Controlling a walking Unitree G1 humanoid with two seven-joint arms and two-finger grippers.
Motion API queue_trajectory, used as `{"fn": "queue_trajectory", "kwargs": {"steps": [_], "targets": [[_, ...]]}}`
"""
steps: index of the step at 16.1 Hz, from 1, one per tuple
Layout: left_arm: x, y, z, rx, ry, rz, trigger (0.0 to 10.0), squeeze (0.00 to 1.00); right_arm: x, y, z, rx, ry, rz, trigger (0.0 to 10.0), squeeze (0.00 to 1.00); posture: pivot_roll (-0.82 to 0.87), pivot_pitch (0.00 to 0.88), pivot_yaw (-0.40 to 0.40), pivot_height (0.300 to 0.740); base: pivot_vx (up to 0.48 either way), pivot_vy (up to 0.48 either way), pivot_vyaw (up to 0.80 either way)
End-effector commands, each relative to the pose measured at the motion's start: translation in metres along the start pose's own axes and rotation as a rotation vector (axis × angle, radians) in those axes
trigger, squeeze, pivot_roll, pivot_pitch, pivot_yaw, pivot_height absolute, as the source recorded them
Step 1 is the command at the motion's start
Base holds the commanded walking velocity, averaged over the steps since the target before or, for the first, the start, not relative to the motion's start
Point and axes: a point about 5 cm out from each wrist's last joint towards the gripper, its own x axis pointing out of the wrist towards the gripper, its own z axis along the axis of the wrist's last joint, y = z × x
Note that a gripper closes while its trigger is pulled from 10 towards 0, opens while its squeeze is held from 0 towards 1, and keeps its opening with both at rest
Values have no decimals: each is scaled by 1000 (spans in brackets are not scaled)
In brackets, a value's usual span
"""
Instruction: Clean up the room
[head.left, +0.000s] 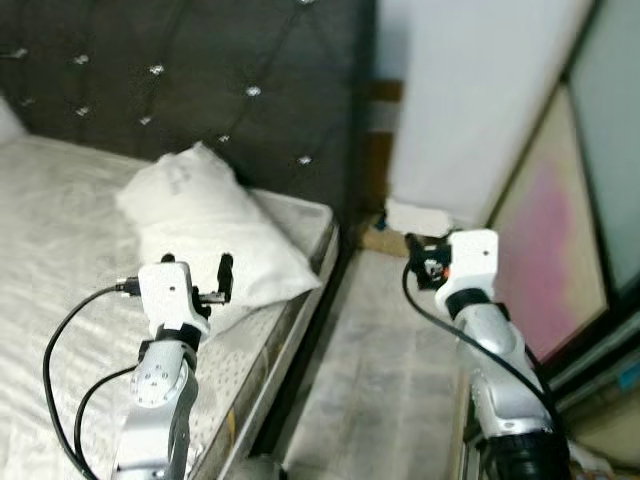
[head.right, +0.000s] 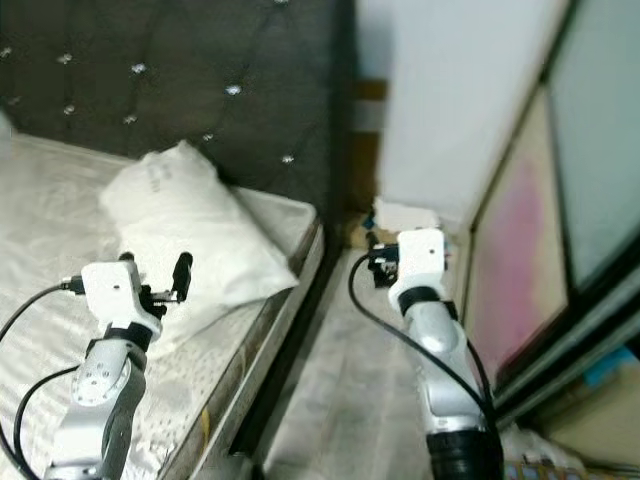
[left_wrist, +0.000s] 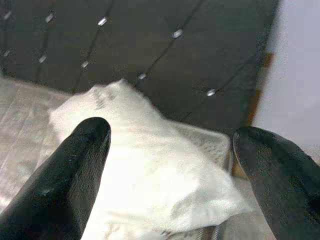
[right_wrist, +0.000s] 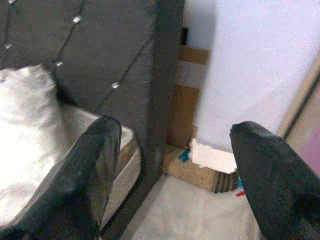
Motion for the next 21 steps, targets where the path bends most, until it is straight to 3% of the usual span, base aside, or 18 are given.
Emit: {"fn": "queue_trajectory", "kwargs": {"steps": [1, 3, 21], "targets": [[-3, 6, -1, -13, 23, 31, 10000, 0, 2, 6, 3, 3, -14, 16, 10000, 0, 109, 0, -10, 740, 0, 0, 800], [-4, 2, -1, 3, 18, -13, 10000, 0, 2, 5, 1, 2, -11, 10, 10000, 0, 108, 0, -6, 740, 0, 0, 800], [-3, 3, 0, 25, 21, -12, 10000, 0, 4, 4, -1, 2, -8, 12, 10000, 0, 106, 0, -7, 740, 0, 0, 800]]}}
